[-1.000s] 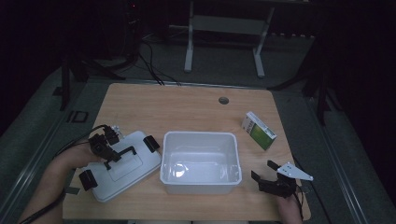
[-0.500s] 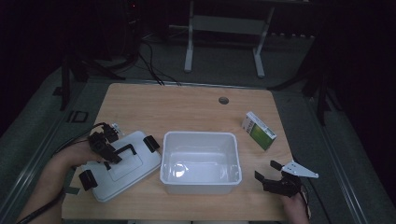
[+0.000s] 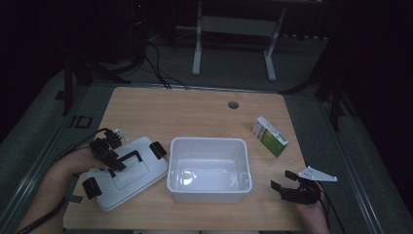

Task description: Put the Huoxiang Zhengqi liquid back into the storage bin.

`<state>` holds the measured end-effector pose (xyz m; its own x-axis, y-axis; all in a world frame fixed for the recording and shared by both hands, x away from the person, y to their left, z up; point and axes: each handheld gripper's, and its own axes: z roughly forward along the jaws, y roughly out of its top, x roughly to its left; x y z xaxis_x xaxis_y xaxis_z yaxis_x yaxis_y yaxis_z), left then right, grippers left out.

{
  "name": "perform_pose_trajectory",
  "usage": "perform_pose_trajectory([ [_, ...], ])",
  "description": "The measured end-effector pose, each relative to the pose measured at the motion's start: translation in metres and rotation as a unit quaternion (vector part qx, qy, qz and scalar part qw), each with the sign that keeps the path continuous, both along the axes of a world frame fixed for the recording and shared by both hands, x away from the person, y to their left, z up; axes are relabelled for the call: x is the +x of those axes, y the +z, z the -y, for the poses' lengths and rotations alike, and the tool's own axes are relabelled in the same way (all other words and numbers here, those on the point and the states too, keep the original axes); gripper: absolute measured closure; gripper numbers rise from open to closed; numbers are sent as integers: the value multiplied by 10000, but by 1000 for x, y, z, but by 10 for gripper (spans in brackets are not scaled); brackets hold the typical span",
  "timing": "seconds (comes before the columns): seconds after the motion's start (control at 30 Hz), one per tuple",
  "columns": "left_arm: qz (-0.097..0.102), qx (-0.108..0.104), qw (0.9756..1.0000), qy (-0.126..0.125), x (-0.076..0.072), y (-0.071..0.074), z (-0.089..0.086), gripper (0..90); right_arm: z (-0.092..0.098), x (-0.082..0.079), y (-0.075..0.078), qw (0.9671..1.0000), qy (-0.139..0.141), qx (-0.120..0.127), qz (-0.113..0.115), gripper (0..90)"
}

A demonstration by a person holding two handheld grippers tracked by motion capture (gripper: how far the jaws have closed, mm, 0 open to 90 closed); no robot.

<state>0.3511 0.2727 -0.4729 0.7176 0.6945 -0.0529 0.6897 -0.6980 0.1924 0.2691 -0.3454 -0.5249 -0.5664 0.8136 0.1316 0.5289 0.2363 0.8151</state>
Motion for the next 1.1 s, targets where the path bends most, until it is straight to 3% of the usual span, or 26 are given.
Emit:
perform_pose_trajectory([
  [0.23, 6, -54, 10000, 2, -2, 2, -1, 408, 4, 5, 4, 9999, 0, -116, 3, 231],
  [0.53, -23, 32, 10000, -33, -3, 4, -1, 408, 12, 17, 15, 9994, 32, -276, -223, 258],
  [1.1, -71, 21, 10000, -47, -4, 6, -1, 408, 23, 59, 59, 9969, 84, -696, -365, 280],
])
